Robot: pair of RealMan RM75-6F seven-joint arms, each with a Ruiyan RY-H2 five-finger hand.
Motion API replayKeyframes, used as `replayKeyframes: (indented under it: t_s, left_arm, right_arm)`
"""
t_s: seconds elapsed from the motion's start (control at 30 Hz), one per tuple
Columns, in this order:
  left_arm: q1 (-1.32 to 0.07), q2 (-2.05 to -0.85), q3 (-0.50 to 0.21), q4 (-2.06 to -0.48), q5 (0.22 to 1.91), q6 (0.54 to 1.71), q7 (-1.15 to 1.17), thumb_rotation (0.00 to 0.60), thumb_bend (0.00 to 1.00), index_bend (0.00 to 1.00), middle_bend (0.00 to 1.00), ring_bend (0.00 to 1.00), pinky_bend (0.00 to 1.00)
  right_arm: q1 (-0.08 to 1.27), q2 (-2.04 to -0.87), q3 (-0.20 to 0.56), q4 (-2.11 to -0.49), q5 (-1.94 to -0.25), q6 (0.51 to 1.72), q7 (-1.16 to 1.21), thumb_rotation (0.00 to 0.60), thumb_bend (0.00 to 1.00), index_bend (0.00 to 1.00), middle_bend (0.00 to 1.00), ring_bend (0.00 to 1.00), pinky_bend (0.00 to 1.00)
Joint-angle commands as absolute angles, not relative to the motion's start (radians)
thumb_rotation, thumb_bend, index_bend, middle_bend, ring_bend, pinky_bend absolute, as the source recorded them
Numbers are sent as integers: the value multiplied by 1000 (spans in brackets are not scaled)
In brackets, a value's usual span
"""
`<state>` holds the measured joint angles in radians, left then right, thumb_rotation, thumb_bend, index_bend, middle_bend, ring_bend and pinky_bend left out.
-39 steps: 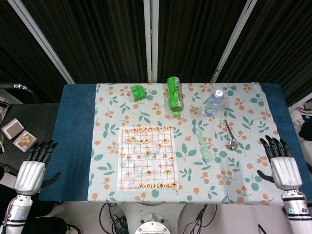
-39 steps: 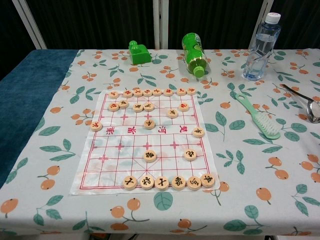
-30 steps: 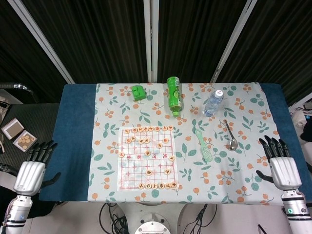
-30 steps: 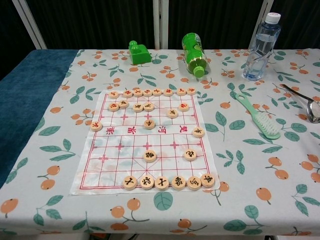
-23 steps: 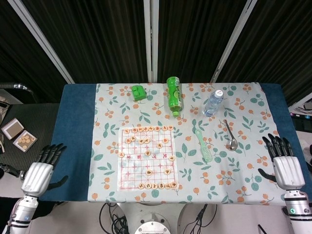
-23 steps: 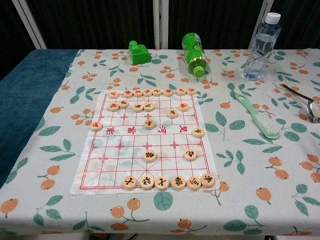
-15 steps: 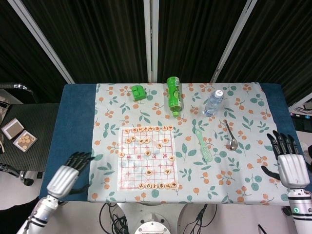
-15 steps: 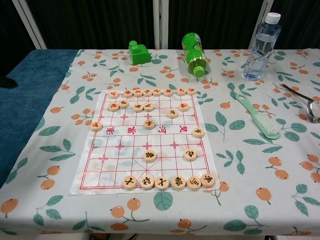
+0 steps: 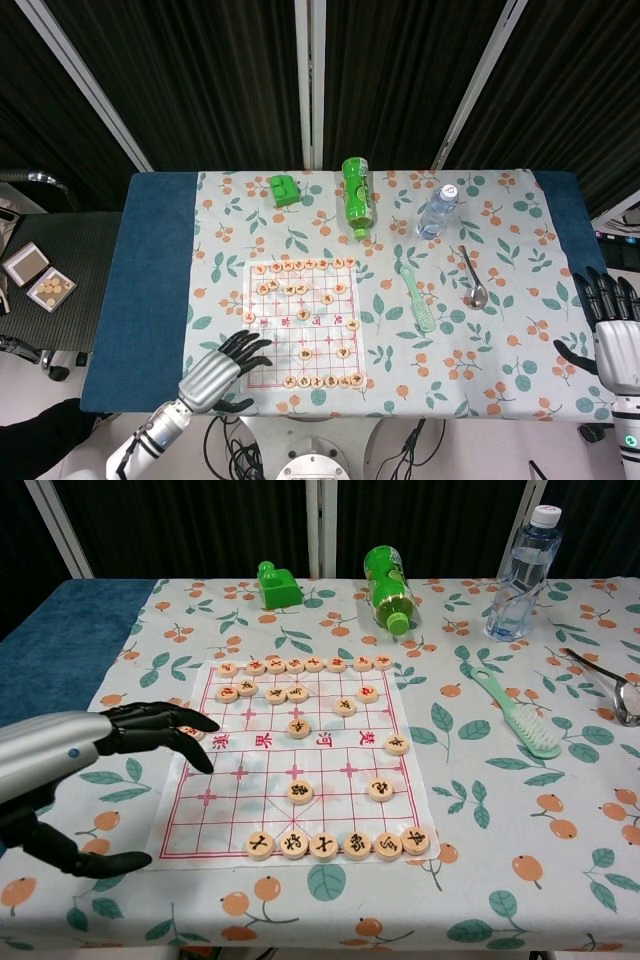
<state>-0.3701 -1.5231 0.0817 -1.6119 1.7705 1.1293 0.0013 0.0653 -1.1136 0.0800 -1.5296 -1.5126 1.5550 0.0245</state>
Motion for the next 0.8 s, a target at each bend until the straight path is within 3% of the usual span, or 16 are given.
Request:
replayKeyframes:
  t_s: [0.03,0.43,0.8]
  left_arm:
    - [-386,-1550,82,-1599,1755,1106,15,600,206,276,78,0,0]
    - [-427,-1700,54,-1488,1707,1076,65,600,214,323,99,0,0]
    - [-460,-1767,44,-1411,1672,1063,51,600,252,362,113,0,0]
  right_arm:
    - [60,-1113,82,-1521,-1518,1567,36,600,41,0,0,0,0]
    - [37,-1096,78,-1514,-1520,1587,60,600,45,0,0,0,0]
    - [43,-1092,79,-1516,-1523,1570,84,600,52,0,0,0,0]
